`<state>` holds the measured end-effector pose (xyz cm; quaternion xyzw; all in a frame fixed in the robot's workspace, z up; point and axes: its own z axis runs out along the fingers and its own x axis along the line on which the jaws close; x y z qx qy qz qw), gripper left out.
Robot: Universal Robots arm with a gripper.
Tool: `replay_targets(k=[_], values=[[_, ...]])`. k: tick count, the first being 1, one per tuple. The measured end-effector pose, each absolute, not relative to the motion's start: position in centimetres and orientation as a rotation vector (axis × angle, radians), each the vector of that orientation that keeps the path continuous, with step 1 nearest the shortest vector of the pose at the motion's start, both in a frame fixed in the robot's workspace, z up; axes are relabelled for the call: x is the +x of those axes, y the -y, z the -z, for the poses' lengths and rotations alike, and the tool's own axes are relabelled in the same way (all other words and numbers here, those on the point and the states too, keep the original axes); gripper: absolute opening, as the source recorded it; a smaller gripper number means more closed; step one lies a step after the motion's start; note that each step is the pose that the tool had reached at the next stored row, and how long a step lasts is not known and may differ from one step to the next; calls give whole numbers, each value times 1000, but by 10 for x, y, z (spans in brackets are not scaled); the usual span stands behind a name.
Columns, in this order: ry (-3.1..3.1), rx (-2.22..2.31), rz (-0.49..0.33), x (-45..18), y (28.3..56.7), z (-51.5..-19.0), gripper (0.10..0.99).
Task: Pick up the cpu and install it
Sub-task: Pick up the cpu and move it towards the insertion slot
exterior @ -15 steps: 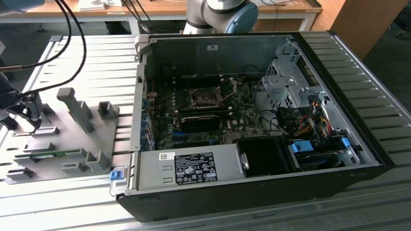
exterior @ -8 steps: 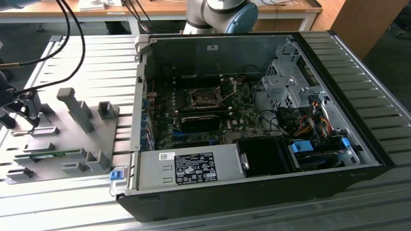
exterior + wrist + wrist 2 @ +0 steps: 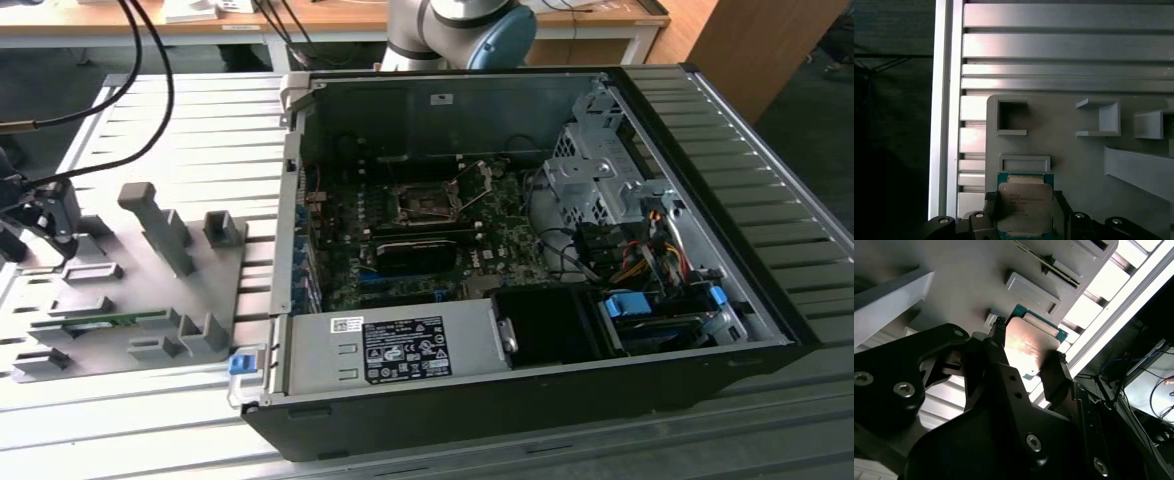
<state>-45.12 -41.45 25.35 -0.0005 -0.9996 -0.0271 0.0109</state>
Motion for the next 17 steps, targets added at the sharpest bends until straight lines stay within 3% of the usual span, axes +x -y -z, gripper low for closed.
replay_targets(k=[17], values=[[3121,-2,85,-451,414,-269,525]])
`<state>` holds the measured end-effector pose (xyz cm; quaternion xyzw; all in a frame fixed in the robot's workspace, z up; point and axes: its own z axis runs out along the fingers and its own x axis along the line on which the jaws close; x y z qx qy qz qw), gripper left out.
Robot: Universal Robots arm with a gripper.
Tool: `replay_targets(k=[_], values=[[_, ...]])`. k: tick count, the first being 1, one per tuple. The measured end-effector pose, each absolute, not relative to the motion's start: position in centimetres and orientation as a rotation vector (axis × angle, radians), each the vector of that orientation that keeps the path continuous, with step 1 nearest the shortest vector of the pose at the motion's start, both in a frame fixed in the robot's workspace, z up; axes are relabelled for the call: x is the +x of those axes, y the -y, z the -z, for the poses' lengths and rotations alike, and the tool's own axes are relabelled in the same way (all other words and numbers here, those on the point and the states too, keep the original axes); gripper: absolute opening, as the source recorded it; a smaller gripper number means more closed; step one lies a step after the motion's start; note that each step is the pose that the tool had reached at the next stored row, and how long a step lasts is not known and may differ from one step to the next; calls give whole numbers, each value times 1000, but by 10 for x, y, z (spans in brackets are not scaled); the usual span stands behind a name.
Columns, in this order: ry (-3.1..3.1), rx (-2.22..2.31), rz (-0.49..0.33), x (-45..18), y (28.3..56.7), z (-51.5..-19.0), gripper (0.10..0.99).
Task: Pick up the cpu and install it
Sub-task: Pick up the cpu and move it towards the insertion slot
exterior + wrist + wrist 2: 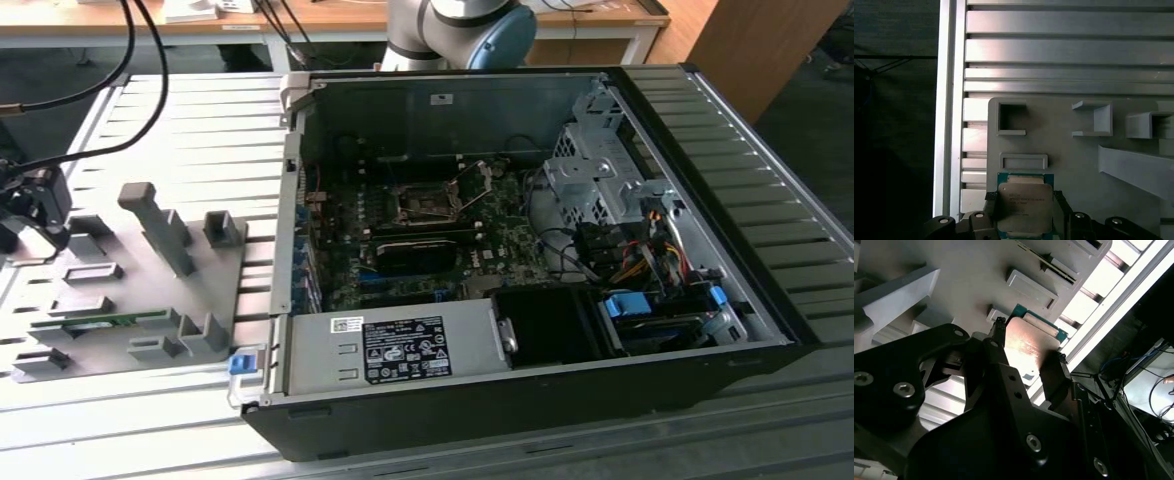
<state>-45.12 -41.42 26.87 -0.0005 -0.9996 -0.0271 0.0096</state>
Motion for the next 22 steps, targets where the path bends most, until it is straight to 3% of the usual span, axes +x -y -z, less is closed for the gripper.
replay_targets(k=[22], values=[[3126,-1,85,-451,414,-289,525]])
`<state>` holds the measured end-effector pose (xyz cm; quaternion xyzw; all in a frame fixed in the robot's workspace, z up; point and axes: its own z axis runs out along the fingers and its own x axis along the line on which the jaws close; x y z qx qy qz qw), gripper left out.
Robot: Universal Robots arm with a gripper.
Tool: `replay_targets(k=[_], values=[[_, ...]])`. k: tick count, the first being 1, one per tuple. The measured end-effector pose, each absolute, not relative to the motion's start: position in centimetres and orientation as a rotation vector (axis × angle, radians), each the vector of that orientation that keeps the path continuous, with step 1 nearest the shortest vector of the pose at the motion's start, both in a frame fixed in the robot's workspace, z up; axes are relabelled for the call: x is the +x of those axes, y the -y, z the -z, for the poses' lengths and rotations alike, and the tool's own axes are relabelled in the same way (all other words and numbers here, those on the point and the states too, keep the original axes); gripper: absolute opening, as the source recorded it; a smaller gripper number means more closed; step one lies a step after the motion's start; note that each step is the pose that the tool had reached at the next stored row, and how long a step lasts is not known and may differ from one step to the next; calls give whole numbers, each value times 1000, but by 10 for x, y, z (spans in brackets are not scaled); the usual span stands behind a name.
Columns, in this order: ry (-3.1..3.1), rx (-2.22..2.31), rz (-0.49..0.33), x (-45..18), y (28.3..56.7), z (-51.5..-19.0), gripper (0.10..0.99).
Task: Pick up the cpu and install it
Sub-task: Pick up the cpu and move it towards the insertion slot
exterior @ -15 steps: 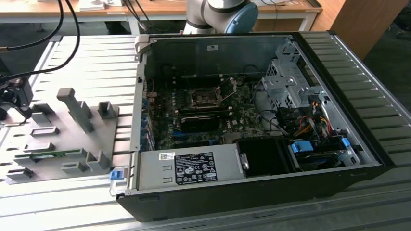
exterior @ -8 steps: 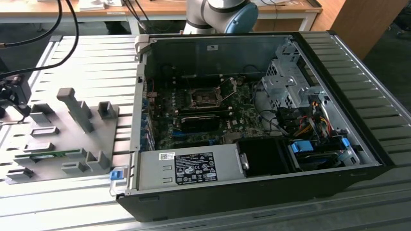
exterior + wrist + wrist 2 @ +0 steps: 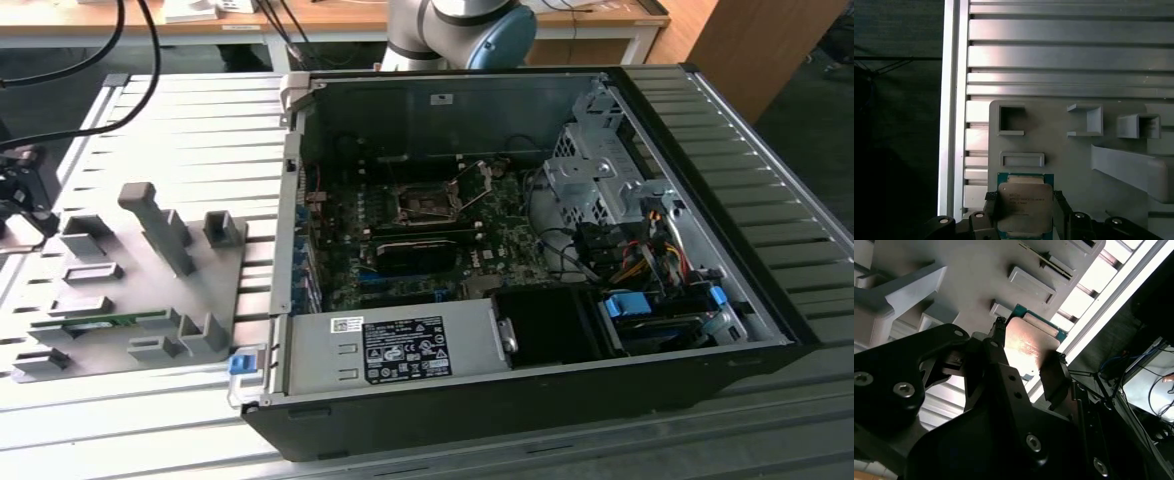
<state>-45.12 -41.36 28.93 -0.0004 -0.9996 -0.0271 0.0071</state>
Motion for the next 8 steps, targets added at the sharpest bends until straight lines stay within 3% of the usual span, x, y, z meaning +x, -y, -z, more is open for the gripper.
replay_targets(k=[8], values=[[3129,-1,85,-451,413,-300,525]])
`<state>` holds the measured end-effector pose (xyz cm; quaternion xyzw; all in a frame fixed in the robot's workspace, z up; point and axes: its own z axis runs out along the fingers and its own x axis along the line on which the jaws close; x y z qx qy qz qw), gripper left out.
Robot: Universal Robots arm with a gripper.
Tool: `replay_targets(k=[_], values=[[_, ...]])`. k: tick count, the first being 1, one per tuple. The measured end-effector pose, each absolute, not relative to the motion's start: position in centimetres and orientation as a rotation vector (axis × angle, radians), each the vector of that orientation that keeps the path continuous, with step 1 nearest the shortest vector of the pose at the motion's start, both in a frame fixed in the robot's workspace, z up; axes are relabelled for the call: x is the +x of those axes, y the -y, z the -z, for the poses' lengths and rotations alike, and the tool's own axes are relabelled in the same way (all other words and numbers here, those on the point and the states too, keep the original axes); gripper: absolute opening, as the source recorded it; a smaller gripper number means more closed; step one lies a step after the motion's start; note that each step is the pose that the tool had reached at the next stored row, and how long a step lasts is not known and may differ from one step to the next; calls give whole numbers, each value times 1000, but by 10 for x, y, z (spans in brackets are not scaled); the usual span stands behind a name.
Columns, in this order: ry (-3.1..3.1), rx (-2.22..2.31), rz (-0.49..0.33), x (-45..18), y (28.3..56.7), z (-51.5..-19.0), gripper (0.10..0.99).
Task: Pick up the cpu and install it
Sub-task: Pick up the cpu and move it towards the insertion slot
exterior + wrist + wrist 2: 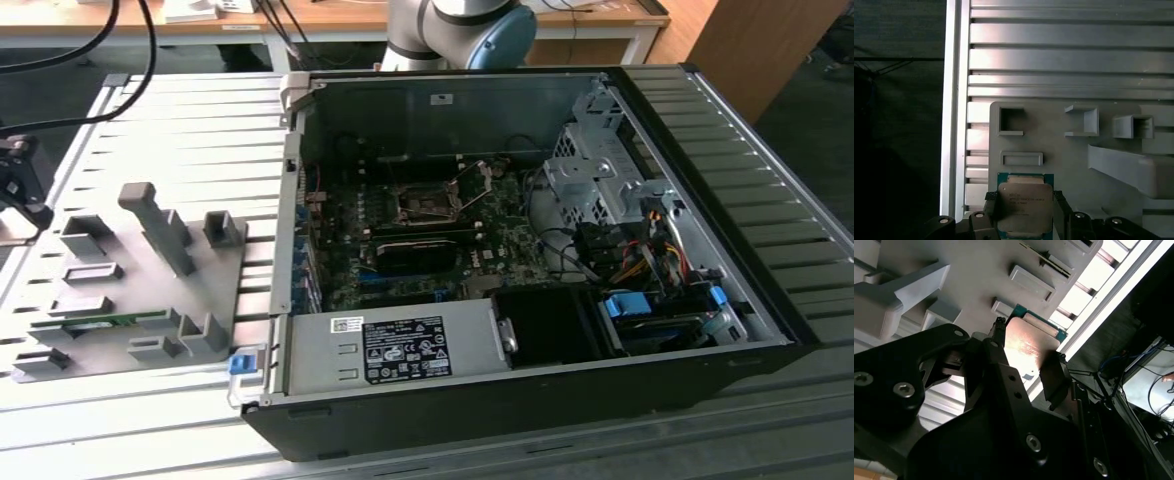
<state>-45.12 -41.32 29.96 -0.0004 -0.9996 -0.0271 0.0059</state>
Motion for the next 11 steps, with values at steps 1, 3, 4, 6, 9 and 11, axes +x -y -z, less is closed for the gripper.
replay_targets(k=[1,3,4,6,9,11], values=[[3129,-1,85,-451,413,-301,525],[3129,-1,85,-451,413,-304,525],[3130,-1,85,-451,413,-305,525],[3130,-1,85,-451,413,-308,525],[3131,-1,85,-451,413,-312,525],[3132,-1,85,-451,412,-314,525]])
